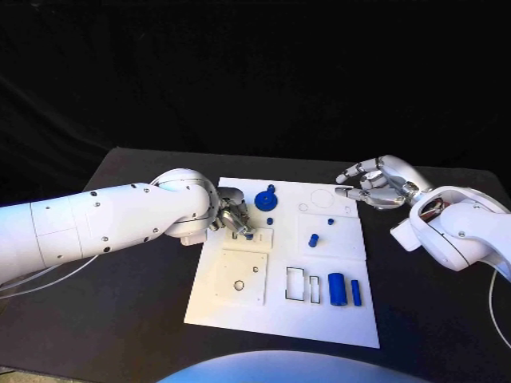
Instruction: Assemble the parts on the task board
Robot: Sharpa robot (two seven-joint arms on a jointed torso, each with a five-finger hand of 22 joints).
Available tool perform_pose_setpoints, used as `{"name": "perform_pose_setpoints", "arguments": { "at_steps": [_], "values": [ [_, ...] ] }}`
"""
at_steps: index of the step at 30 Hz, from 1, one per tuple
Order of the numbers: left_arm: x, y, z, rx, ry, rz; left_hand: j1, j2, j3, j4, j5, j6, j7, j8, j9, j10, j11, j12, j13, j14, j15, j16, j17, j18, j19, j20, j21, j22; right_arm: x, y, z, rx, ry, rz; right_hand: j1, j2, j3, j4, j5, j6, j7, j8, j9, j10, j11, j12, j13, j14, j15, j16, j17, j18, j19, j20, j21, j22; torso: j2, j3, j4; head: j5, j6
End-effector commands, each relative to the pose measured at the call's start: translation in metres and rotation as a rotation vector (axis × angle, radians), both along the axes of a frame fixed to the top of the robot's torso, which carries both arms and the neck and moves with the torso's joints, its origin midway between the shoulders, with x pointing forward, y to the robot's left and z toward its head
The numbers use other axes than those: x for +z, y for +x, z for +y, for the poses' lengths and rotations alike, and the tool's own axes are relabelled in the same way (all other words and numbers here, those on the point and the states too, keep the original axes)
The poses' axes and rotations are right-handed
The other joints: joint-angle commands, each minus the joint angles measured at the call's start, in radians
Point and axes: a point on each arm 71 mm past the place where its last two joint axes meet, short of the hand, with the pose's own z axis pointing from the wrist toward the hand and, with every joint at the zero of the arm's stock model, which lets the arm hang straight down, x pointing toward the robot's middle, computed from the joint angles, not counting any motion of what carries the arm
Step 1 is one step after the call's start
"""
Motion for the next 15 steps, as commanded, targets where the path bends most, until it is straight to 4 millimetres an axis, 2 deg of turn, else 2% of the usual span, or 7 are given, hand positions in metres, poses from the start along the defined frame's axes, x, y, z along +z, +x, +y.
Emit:
{"name": "perform_pose_setpoints", "arguments": {
  "at_steps": [1, 15],
  "values": [
    [-0.0008, -0.0009, -0.0011, -0.024, 0.023, 0.006, -0.008, 0.001, 0.23, -0.232, 0.007, 0.008, -0.001, 0.006, 0.001, 0.009, 0.001, 0.006, 0.002, 0.03, -0.007, 0.004, 0.001, -0.013, 0.004, -0.001, 0.005, 0.0, -0.0013, -0.0007, 0.001, 0.013, -0.003, 0.008, -0.003, -0.007, 0.001, 0.006, 0.006, -0.008, 0.001, 0.004, -0.001, -0.003, -0.005, -0.003, -0.001, 0.072, -0.004, -0.003, 0.106, 0.004, -0.003, -0.002, -0.004, 0.033, 0.0, 0.0005, -0.0002, 0.002, 0.0],
    [-0.0019, -0.0025, -0.0024, -0.046, 0.038, 0.024, -0.012, -0.003, 0.231, -0.238, 0.023, 0.013, -0.002, 0.007, 0.002, 0.014, 0.0, 0.011, 0.007, 0.03, -0.008, 0.004, 0.001, -0.013, 0.005, -0.002, 0.006, 0.002, -0.0026, -0.0009, 0.0011, 0.013, -0.003, 0.012, -0.005, -0.008, 0.0, 0.007, 0.008, -0.009, 0.0, 0.005, -0.001, -0.004, -0.005, -0.004, -0.002, 0.071, -0.004, -0.004, 0.106, 0.004, -0.004, -0.002, -0.006, 0.032, 0.0, -0.0001, -0.0005, 0.002, -0.002]
  ]
}}
